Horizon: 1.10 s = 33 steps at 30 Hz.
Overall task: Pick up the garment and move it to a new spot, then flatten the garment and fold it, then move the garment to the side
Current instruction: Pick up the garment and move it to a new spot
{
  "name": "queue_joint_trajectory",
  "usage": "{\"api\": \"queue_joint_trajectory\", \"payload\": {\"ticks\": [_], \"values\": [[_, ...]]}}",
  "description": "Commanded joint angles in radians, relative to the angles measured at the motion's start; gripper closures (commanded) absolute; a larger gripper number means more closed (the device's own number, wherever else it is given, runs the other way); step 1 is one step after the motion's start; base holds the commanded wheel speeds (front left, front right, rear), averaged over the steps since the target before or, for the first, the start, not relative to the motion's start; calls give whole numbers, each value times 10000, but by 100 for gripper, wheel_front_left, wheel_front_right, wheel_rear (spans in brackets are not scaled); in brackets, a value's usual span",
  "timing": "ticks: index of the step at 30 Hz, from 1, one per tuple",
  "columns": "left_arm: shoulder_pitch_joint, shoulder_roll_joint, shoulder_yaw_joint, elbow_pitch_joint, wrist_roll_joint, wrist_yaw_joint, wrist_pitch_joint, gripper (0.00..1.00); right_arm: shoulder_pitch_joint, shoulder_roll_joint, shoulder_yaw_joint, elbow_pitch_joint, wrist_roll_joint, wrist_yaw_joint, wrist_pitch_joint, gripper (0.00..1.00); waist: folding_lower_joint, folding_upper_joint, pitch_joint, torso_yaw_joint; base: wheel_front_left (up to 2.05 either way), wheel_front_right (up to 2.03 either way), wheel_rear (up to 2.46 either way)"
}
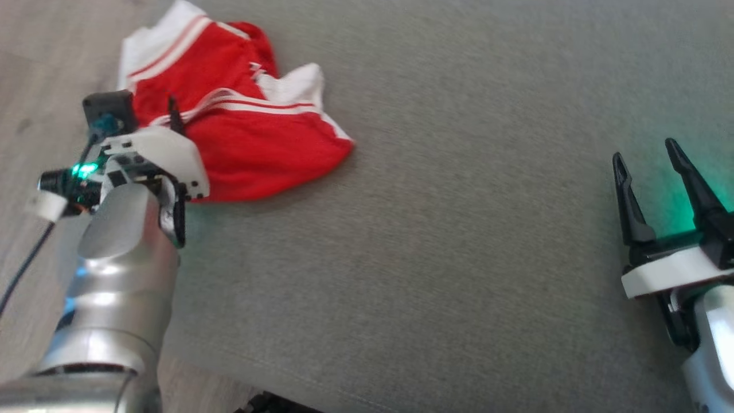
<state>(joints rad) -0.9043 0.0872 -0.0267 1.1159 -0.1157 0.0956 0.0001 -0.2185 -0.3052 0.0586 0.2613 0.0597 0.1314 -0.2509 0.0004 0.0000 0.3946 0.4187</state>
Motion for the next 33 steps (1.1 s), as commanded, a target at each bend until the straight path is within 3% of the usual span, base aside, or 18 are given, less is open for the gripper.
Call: {"api": "queue_joint_trajectory", "payload": {"ticks": [1,4,5,6,7,17,27,33], "values": [[-147,538,300,-76,-121,45,73,0,-85,-158,222,-322,-89,-7,-109,0,-4,0,451,-466,0,0,0],[-388,575,308,972,-210,72,801,0,-175,-118,207,-320,-115,-7,-109,0,-4,0,560,-672,0,0,0],[-391,600,264,1166,-206,1,1026,6,-187,-91,209,-315,-117,-7,-109,0,-4,0,566,-731,0,0,0],[-393,644,259,1260,-224,-29,1071,76,-197,-56,203,-308,-114,-7,-109,0,-4,0,567,-785,0,0,0],[-396,688,242,1307,-230,-67,993,100,-203,-29,198,-306,-116,-7,-109,0,-4,0,566,-824,0,0,0],[-1073,1503,-103,643,101,24,-2138,100,-96,695,369,-101,-166,-7,-109,0,-4,0,-573,-1380,0,0,0],[-2257,1922,-1362,-1465,1154,-405,-2586,100,670,1840,413,-117,-33,-7,-109,0,-4,0,-2780,-3122,0,0,0],[-2396,1783,-1778,-2941,1243,-750,-2534,100,1340,2127,397,-280,24,-7,-109,0,-4,0,-3693,-4480,0,0,0]]}}
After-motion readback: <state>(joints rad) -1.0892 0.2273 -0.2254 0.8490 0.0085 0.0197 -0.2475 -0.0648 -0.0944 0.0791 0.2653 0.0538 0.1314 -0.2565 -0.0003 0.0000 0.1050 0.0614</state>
